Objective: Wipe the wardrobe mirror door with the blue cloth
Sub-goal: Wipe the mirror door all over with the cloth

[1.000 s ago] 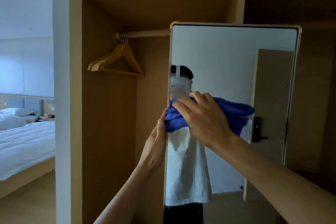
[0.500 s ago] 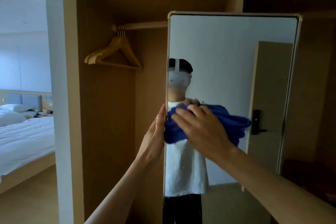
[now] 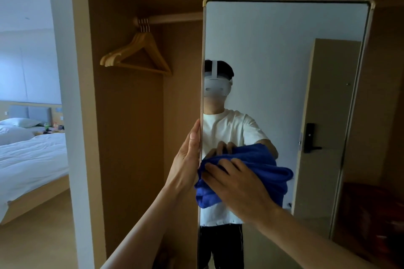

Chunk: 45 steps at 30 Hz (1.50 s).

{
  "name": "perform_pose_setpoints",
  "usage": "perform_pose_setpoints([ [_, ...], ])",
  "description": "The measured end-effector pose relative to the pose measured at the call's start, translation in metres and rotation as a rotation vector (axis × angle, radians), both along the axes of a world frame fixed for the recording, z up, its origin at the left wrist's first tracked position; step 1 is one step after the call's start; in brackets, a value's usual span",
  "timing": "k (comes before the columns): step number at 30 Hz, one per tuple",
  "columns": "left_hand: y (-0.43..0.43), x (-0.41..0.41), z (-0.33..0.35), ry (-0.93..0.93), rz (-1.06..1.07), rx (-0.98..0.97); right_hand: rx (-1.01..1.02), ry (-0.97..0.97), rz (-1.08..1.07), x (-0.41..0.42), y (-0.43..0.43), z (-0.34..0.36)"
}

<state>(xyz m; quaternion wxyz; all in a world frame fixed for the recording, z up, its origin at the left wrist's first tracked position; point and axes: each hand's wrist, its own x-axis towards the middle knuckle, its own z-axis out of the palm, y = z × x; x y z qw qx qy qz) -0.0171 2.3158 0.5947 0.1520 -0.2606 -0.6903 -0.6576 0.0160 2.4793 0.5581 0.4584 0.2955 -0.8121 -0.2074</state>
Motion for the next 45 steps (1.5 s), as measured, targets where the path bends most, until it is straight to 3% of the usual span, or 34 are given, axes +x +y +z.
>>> perform_pose_setpoints([
  [8, 0.004, 0.002, -0.009, -0.053, -0.02, 0.059, -0.173, 0.152, -0.051, 0.002, -0.006, 0.068],
  [17, 0.002, 0.001, -0.021, -0.002, -0.007, -0.002, 0.049, -0.133, -0.061, 0.006, 0.005, -0.043],
  [26, 0.002, 0.009, -0.024, -0.127, -0.079, 0.104, -0.16, 0.124, -0.067, 0.003, -0.002, 0.054],
  [30, 0.003, 0.007, -0.035, -0.083, -0.046, 0.056, -0.098, 0.092, -0.034, 0.006, -0.003, 0.016],
  [37, -0.003, 0.004, -0.045, -0.131, -0.041, 0.016, 0.031, -0.184, -0.061, 0.008, 0.001, -0.064],
  [45, 0.002, 0.008, -0.05, -0.192, -0.034, 0.042, -0.17, 0.062, -0.048, 0.006, 0.001, 0.028],
])
